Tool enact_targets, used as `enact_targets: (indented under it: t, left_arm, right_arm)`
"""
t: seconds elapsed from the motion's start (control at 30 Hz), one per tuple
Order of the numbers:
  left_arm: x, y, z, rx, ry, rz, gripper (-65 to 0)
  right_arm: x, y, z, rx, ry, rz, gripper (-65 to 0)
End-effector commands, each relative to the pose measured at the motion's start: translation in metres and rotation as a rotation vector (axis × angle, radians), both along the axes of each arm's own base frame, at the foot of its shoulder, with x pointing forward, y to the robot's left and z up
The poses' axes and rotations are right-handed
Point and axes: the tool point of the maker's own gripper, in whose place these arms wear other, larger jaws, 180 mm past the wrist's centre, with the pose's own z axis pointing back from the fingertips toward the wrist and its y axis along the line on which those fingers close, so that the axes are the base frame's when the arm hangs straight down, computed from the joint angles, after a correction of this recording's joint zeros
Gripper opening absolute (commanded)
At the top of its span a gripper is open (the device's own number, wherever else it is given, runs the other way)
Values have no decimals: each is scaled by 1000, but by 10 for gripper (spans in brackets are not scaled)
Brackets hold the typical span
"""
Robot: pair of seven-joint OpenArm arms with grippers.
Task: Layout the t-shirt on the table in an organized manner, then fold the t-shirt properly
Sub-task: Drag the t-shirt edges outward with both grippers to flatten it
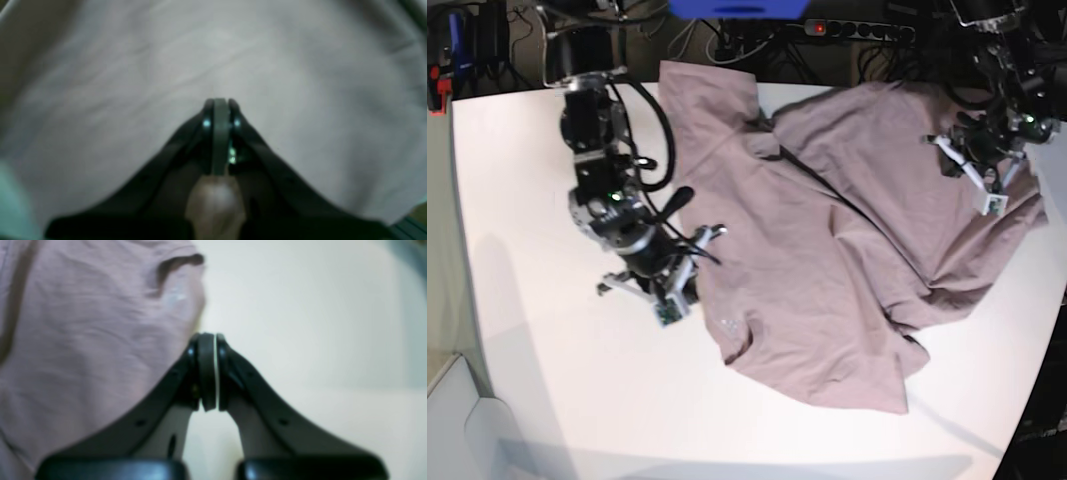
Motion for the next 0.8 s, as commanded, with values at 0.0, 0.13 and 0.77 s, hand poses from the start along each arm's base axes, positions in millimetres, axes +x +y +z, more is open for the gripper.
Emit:
enact_targets:
  t: [0.0, 0.13, 0.77]
  left_arm:
    - [7, 1, 13, -5, -56, 5, -647]
    - [-11, 5, 15, 5, -52, 38, -647]
    - [6, -66, 30, -83, -135, -54, -647]
  right_arm:
    - [11, 11, 7, 7, -23, 23, -650]
    - [18, 60, -31, -6, 92, 131, -650]
    - [80, -221, -93, -46, 178, -632, -650]
